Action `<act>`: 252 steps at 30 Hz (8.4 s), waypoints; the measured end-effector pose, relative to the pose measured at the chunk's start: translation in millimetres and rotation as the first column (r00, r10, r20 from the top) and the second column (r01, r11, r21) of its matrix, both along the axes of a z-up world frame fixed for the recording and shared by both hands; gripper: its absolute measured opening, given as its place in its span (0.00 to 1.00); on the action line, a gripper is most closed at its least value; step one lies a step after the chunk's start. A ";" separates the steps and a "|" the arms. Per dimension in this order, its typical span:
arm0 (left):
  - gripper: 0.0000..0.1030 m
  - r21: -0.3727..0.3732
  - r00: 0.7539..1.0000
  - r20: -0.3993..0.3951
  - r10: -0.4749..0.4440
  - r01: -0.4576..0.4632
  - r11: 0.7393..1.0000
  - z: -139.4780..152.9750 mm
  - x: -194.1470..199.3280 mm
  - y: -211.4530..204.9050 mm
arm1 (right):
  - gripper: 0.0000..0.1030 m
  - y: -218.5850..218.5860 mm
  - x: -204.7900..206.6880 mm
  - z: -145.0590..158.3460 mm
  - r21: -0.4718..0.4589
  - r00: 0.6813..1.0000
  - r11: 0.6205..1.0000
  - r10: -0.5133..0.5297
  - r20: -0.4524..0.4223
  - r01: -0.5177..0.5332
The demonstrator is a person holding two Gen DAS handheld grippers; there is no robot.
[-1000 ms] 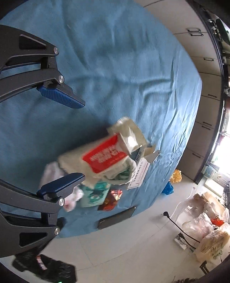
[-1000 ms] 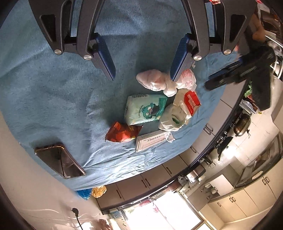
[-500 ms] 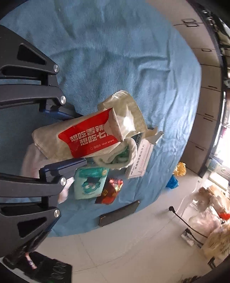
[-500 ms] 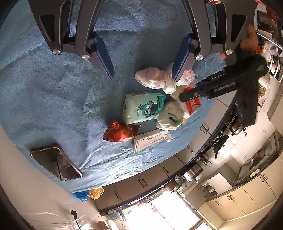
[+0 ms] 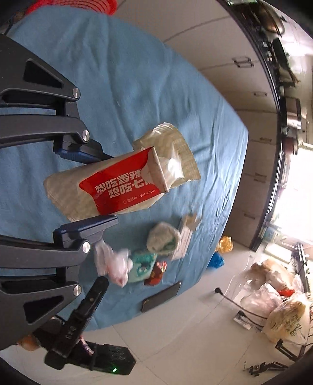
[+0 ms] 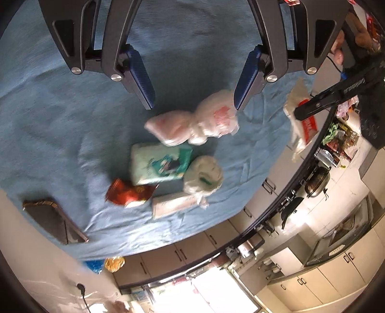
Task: Collect trash
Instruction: 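Grasp the white-red packet with the left tool while the right tool grasps the knotted plastic bags, then carry the packet and plastic bags to the red basket and open both tools, then move both tools back over the table toward the remaining trash, then grasp the white rolled towel with the left tool while the right tool grasps the red snack packet, then carry the towel and red snack packet over to the red basket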
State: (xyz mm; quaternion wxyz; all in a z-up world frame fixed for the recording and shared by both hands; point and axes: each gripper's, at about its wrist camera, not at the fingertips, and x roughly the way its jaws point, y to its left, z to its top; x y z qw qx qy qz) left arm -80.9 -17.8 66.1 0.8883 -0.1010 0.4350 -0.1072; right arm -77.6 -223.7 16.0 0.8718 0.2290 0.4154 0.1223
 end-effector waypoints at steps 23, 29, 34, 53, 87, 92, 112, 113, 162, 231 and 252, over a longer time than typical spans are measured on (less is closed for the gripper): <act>0.39 0.128 0.972 0.091 0.215 -0.226 0.966 -4.1 -75.2 136.5 | 0.48 43.7 37.4 -5.5 -0.233 0.959 0.940 -0.273 -0.075 0.250; 0.39 0.113 0.955 0.082 0.285 -0.293 0.949 -9.7 -89.1 173.5 | 0.46 37.3 23.6 -1.4 -0.218 0.956 0.940 -0.283 -0.073 0.261; 0.39 0.115 0.939 0.078 0.334 -0.341 0.933 -14.6 -102.3 196.5 | 0.46 47.7 5.8 9.1 -0.175 0.966 0.954 -0.255 -0.051 0.242; 0.39 0.230 0.869 0.094 0.485 -0.493 0.839 -21.5 -138.7 240.6 | 0.46 183.7 -31.0 43.1 -0.149 0.985 0.977 0.161 0.066 -0.150; 0.39 0.090 0.785 0.013 0.619 -0.617 0.782 -59.0 -146.6 354.3 | 0.48 451.7 16.5 24.9 -0.059 0.799 0.801 0.598 0.068 -0.595; 0.43 0.069 0.784 0.009 0.621 -0.620 0.782 -61.8 -144.6 357.7 | 0.53 471.3 27.8 14.8 -0.018 0.789 0.790 0.612 0.045 -0.612; 0.63 0.176 0.780 0.051 0.624 -0.622 0.763 -45.5 -143.1 331.0 | 0.66 405.6 25.5 8.0 -0.011 0.847 0.847 0.531 0.024 -0.531; 0.63 0.184 0.781 0.055 0.622 -0.620 0.762 -43.9 -142.7 328.7 | 0.66 401.6 24.2 8.6 -0.015 0.849 0.849 0.528 0.026 -0.528; 0.68 0.272 0.971 0.144 0.190 -0.223 0.936 27.8 -70.7 90.6 | 0.76 69.2 -21.5 18.5 -0.050 0.997 0.998 0.050 0.065 -0.047; 0.22 0.116 0.996 0.083 0.031 -0.041 0.992 28.1 -30.2 7.5 | 0.50 -69.5 64.8 29.8 -0.208 0.979 0.959 -0.174 0.109 0.193; 0.22 0.074 0.971 0.109 0.214 -0.223 0.972 8.7 -94.6 103.5 | 0.50 78.0 -38.8 56.5 -0.197 0.976 0.980 0.068 0.206 -0.027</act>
